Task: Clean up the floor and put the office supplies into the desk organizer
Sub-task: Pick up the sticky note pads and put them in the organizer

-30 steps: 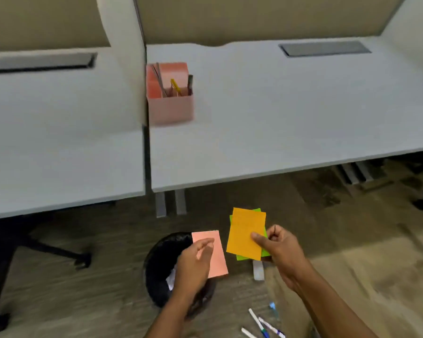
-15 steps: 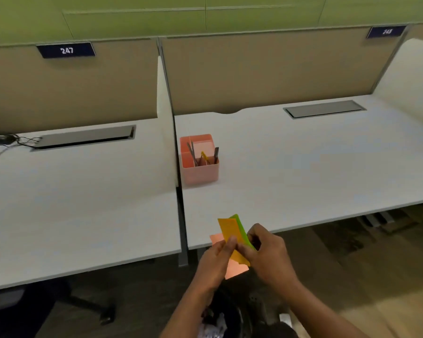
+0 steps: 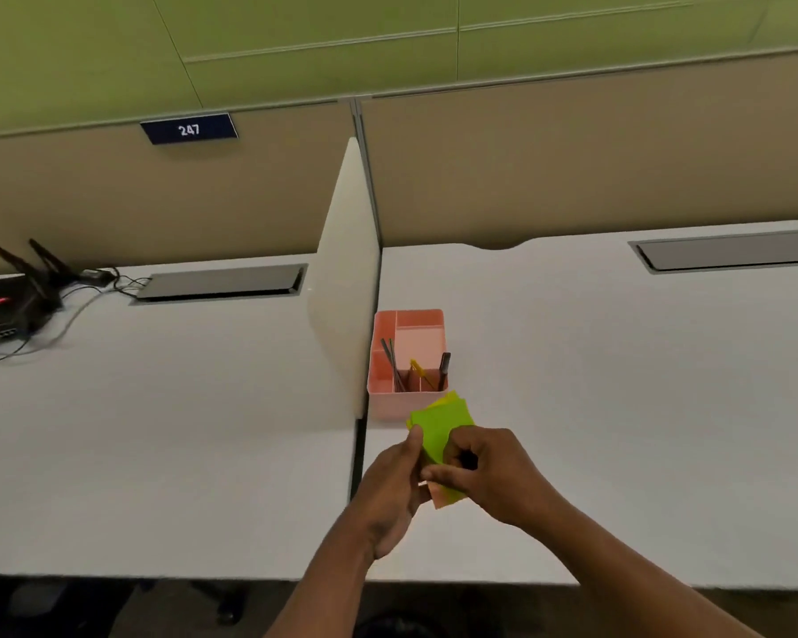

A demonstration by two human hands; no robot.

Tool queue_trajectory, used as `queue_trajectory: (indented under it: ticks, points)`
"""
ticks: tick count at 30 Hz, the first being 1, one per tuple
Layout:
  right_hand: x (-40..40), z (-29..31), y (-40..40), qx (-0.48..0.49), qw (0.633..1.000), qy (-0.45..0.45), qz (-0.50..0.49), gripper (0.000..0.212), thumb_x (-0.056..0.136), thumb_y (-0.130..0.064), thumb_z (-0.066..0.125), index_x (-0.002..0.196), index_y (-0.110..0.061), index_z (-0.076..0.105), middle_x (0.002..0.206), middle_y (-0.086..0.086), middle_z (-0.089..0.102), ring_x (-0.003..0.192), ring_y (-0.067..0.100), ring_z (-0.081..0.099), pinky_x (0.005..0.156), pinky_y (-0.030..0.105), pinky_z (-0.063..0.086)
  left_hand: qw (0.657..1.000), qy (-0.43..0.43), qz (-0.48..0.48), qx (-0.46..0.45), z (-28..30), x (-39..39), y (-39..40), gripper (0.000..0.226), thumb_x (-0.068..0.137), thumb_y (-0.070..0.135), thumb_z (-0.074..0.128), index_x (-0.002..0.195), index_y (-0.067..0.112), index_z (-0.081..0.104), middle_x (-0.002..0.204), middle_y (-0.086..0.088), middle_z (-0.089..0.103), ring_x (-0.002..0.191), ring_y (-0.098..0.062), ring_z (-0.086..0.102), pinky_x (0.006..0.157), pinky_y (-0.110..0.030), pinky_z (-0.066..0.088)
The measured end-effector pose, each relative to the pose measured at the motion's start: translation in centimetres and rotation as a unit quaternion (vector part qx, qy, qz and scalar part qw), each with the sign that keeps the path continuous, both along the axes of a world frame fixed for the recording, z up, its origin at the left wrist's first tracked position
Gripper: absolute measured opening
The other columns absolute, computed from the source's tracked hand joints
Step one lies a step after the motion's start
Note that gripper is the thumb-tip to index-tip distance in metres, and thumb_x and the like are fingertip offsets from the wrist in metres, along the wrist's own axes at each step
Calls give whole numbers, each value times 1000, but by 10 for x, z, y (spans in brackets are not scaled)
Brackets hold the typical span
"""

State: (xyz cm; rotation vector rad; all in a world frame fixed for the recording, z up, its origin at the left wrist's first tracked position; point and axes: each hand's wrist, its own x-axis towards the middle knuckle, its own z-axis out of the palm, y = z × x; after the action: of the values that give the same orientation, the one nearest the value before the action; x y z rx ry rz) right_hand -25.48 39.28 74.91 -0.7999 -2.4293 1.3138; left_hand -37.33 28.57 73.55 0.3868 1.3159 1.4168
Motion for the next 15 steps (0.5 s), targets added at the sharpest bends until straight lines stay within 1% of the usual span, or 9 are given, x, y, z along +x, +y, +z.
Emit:
queue_trajectory:
  ticks: [3,5,8,9,10,11,13,14,15]
  points:
    - [-17,1,27,29,999,37,7,39,81,-32,75,59,-25,44,55,-9,44,54,8,40,51,18,31,999,1,36,9,4,-14,22,48,95,39,42,127,8,60,127,-14,65,121,-30,60,105,-49,45]
    - [-27,4,38,49,997,62,10,39,79,-33,72,58,-30,39,56,-9,43,55,8,42,51,18,31,998,-11,65,17,4,-21,31,46,94,36,45,129,10,58,128,-12,65,122,-29,59,106,-49,44]
    - [-37,12,51,18,995,98,11,32,76,-35,69,59,-28,44,60,-5,48,58,9,46,53,18,36,993,-19,120,15,-2,-32,41,44,94,30,49,133,9,55,129,-12,64,121,-30,60,106,-51,43]
    - [-38,16,56,-24,994,108,10,30,79,-29,72,61,-25,48,62,-5,51,59,7,47,54,18,39,990,-19,142,7,-4,-35,43,45,93,31,51,133,9,55,128,-13,64,120,-32,61,105,-53,44]
    - [-38,21,62,-91,988,123,8,28,82,-21,74,64,-21,52,64,-6,54,61,6,49,55,17,40,987,-14,163,-4,-5,-39,45,45,93,31,52,132,8,56,127,-14,65,117,-33,62,102,-56,46]
    - [-38,27,67,-178,973,149,4,25,84,-13,73,68,-17,55,66,-5,55,63,8,50,56,18,41,984,-5,179,-13,-7,-43,45,43,94,31,52,130,8,58,125,-15,66,114,-35,63,97,-59,49]
    - [-40,33,77,-358,913,194,-20,15,83,-8,70,76,-13,57,74,3,57,69,13,52,58,23,43,979,16,203,-30,-9,-51,46,37,97,27,51,126,5,61,122,-18,67,109,-39,65,83,-60,55]
    - [-43,32,81,-418,887,194,-36,11,82,-11,69,80,-12,58,79,6,58,74,16,53,60,26,44,976,22,215,-35,-10,-56,47,37,97,27,52,125,4,62,121,-18,67,108,-39,66,80,-58,56]
    - [-47,29,84,-439,879,178,-51,10,82,-13,69,82,-12,59,85,9,60,78,19,55,62,30,46,974,28,223,-40,-10,-59,47,38,95,29,55,125,6,62,121,-17,67,109,-37,65,81,-57,56]
